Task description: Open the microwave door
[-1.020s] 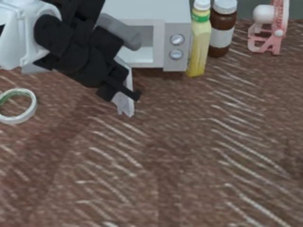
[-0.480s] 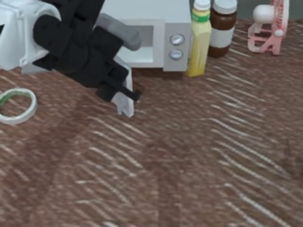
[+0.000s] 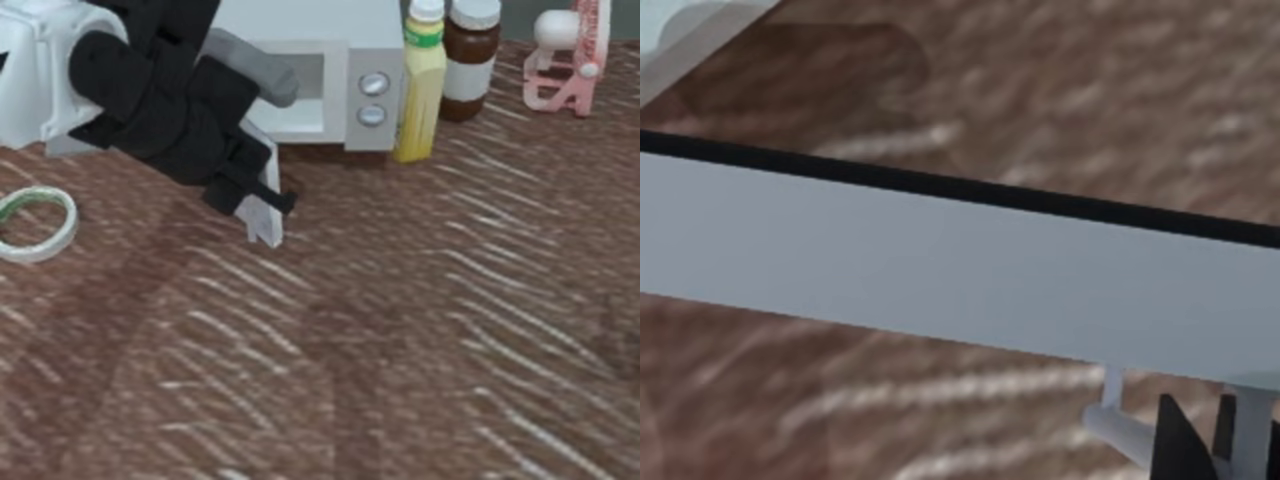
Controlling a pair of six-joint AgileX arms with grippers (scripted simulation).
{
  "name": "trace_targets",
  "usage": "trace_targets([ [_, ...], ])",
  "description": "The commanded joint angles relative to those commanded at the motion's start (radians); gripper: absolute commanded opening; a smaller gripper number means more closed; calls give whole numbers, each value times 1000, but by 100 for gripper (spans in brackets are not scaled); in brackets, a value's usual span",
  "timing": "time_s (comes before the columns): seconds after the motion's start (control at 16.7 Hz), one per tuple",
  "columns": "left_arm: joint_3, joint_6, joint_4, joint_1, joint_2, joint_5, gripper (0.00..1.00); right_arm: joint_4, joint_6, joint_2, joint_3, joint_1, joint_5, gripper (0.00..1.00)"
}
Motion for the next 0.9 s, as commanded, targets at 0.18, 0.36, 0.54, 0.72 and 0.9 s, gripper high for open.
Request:
trace_targets([
  [0.18, 0, 0, 0, -4, -1, 8, 0, 0, 0, 0, 0, 0, 0, 100],
  [0.36, -13, 53, -9, 19, -14, 33, 0, 0, 0, 0, 0, 0, 0, 100],
  [0.54, -34, 127, -23, 51, -32, 70, 0, 0, 0, 0, 0, 0, 0, 100],
  [0.72, -41, 157, -27, 64, -41, 85, 0, 0, 0, 0, 0, 0, 0, 100],
  [0.9, -41, 157, -27, 64, -41, 85, 0, 0, 0, 0, 0, 0, 0, 100],
])
